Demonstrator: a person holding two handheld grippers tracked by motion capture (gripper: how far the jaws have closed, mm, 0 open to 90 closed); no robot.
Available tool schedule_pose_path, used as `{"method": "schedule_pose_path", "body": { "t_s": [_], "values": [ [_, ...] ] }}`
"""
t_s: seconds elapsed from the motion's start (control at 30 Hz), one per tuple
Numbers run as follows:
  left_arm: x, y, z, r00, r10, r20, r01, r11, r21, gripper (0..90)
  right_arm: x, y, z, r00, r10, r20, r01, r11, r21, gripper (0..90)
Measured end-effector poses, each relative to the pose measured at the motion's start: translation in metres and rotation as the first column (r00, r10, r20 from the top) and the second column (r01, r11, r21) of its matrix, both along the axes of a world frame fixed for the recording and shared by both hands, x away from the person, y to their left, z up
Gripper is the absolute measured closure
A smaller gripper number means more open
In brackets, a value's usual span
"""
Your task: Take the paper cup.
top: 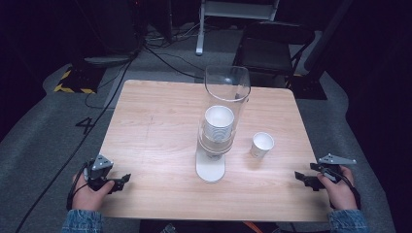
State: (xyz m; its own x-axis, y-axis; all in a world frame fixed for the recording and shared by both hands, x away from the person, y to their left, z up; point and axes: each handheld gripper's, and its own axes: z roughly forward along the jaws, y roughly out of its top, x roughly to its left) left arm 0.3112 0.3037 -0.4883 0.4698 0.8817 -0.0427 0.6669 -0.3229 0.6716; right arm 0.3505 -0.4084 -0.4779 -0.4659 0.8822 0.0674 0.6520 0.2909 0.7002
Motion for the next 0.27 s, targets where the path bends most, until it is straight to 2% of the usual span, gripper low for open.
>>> {"method": "schedule_pose_path", "body": {
  "t_s": [0.27],
  "values": [
    [0.0003,-0.0002,-0.0004,1.0,0.005,0.001,-0.005,1.0,-0.004,18.3,0.0023,0.0051,-0.007,1.0,0.004,-0.002,-0.004,1.0,0.0,16.1]
  ]
}}
